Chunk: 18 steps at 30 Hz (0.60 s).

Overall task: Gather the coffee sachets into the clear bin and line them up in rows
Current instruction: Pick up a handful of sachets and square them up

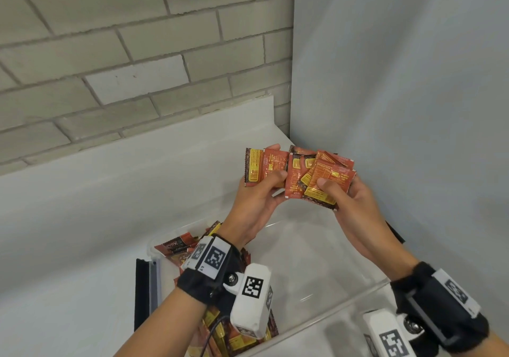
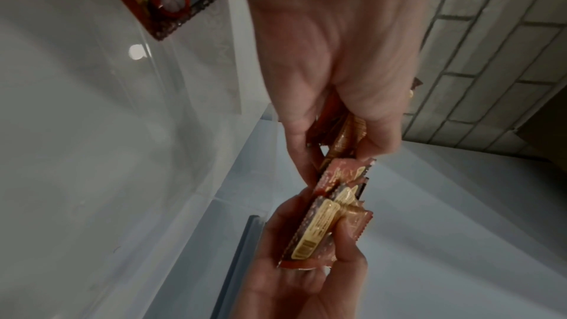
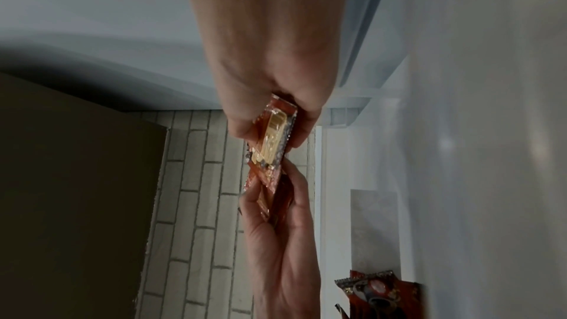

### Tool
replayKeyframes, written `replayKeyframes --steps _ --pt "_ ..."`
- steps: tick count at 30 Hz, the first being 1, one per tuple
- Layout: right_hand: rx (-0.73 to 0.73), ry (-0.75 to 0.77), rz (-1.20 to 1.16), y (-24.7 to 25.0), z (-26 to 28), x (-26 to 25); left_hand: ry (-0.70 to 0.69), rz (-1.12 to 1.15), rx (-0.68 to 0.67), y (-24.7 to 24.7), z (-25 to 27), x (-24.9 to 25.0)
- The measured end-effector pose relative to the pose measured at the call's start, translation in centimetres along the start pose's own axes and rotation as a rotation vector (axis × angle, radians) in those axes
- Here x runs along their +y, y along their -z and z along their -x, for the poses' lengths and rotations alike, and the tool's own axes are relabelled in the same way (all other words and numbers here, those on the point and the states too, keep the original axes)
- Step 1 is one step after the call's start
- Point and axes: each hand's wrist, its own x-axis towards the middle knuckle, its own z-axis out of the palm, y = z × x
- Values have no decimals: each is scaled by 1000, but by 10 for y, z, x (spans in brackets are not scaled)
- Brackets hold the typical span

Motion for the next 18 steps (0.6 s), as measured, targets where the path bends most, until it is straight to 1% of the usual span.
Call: replayKeyframes --steps 7,10,14,16,18 --pt "-98 -97 -51 0 2 0 -58 -73 59 -2 0 -1" --pt "-76 -98 -34 0 1 1 -97 -85 113 0 -1 -1" --pt "10 -50 -20 2 -1 0 -122 -18 207 6 -6 2" --pt "38 -40 -49 4 -2 -1 -103 -21 212 7 -7 2" --pt "36 -39 -40 5 -2 -1 -76 -26 200 8 -7 1"
